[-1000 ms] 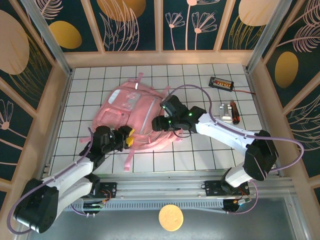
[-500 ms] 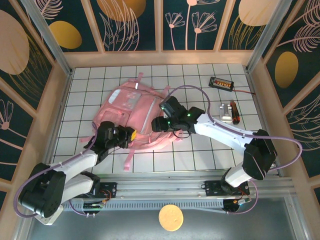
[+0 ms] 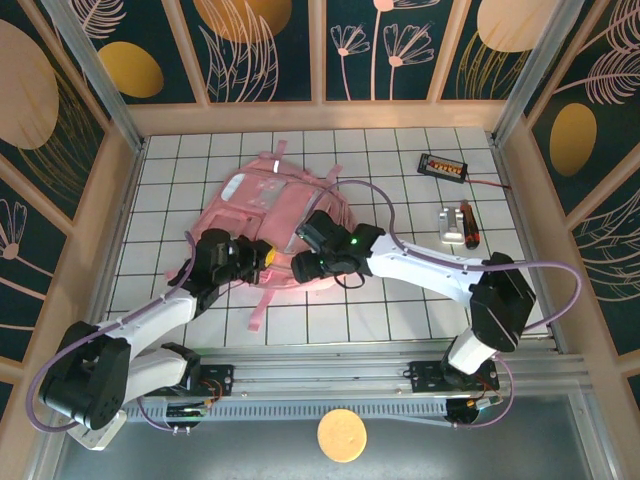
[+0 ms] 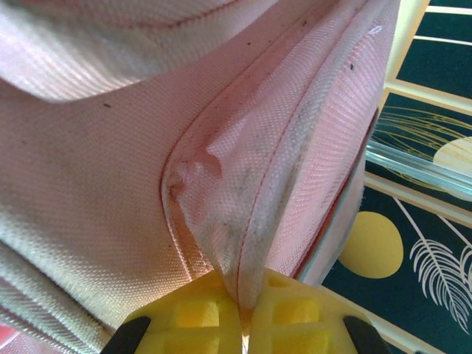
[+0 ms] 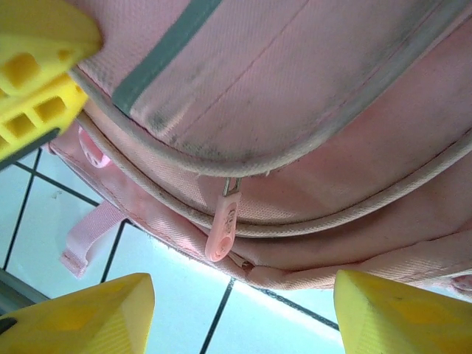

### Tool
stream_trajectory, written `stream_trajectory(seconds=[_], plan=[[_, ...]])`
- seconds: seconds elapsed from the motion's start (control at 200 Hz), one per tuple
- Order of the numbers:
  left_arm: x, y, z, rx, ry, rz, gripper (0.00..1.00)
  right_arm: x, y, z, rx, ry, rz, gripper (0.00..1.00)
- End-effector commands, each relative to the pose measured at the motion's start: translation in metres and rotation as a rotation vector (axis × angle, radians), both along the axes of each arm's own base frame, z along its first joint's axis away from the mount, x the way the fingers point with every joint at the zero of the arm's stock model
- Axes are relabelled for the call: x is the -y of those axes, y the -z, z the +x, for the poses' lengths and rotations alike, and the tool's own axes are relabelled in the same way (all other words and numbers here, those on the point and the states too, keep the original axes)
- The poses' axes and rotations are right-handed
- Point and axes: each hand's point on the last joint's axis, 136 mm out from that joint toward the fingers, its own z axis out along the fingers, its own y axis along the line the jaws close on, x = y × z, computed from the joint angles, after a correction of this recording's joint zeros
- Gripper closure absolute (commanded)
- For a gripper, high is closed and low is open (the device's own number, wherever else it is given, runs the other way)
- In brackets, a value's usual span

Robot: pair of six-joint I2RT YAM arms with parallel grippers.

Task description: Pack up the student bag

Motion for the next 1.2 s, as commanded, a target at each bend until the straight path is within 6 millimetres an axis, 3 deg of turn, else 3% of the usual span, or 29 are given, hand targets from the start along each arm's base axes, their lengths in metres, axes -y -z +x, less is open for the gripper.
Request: stream_trajectory(seconds=[0.0,0.365,0.601,0.771,0.951,1.086,1.196], plan=[[0.008,-0.050,0.017,0.154,0.014,-0.054,1.00,0.000,-0.004,0.010,0.047,0.014,-0.036,0.34],[0.005,-0.052,0.010,0.148,0.009,-0.049,1.00,-0.014,0.010,0.024,0.063,0.002,-0.072,0.45],[0.004,-0.053,0.007,0.150,0.001,-0.049,1.00,-0.015,0.010,0.027,0.073,0.000,-0.081,0.57],[0.005,-0.052,0.006,0.148,0.003,-0.047,1.00,-0.017,0.006,0.030,0.084,-0.006,-0.081,0.73],[0.006,-0.051,0.006,0.146,0.005,-0.043,1.00,-0.019,0.004,0.029,0.088,-0.023,-0.070,1.00],[0.006,-0.049,0.006,0.141,0.006,-0.038,1.00,-0.016,-0.001,0.029,0.104,-0.031,-0.065,1.00],[0.005,-0.044,0.002,0.135,0.025,-0.008,1.00,0.001,0.001,0.033,0.100,-0.016,-0.084,1.00]])
